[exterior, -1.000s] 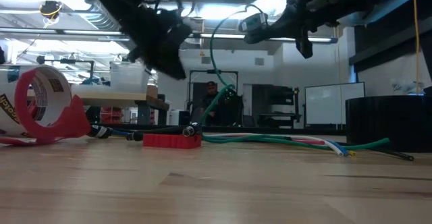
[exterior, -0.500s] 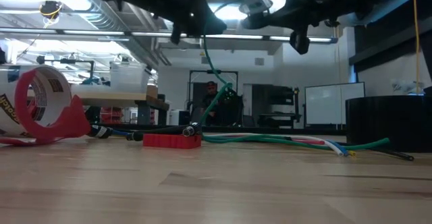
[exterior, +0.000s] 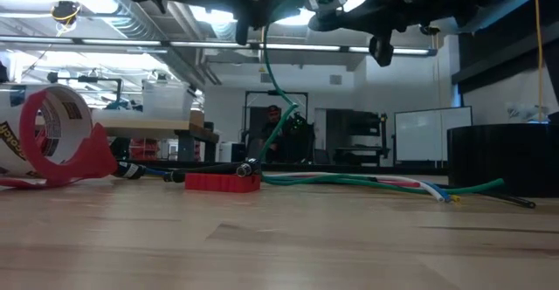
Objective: Coil cords
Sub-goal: Uncoil the green wire from the black spool
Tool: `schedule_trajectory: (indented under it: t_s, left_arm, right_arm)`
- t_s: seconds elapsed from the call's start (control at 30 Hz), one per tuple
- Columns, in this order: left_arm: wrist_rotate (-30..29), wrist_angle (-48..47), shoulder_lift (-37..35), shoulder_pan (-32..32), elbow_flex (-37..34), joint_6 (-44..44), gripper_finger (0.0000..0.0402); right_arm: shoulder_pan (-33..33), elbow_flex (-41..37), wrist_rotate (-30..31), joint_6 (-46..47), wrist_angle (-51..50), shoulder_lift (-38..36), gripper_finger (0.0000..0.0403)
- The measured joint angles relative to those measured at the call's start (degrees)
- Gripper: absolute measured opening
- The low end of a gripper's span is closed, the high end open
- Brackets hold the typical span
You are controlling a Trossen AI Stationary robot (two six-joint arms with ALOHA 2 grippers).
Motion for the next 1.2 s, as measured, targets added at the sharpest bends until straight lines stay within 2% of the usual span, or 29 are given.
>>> schedule_trajectory:
  t_s: [0.33, 0.7, 0.8, 0.93, 1.1, 1.2]
  left_arm:
    - [1.0, 2.7, 0.2, -0.7, 0.0, 0.1, 0.0072]
    - [2.7, 8.8, 4.1, -0.6, 0.0, 0.3, 0.0071]
    - [2.3, 10.4, 3.9, -0.6, 0.0, 3.2, 0.0054]
    - [2.0, 12.7, 3.9, -0.6, 0.0, 5.6, 0.0011]
    - [0.8, 12.2, 3.9, -0.6, 0.0, 6.0, 0.0005]
    - [-2.1, 11.3, 3.9, -0.7, 0.0, 5.9, 0.0003]
  right_arm:
    - [0.0, 0.0, 0.0, -0.9, 1.3, 0.0, 0.0004]
    - [0.0, 0.0, 0.0, -0.8, 4.3, 0.3, 0.0004]
    - [0.0, 0.0, 0.0, -0.8, 4.3, 0.3, 0.0004]
    - [0.0, 0.1, 0.0, -1.0, 5.0, 0.3, 0.0004]
    - [0.0, 0.1, 0.2, -1.0, 4.7, 0.3, 0.0004]
    - [0.0, 0.0, 0.7, -1.0, 4.3, 0.3, 0.0007]
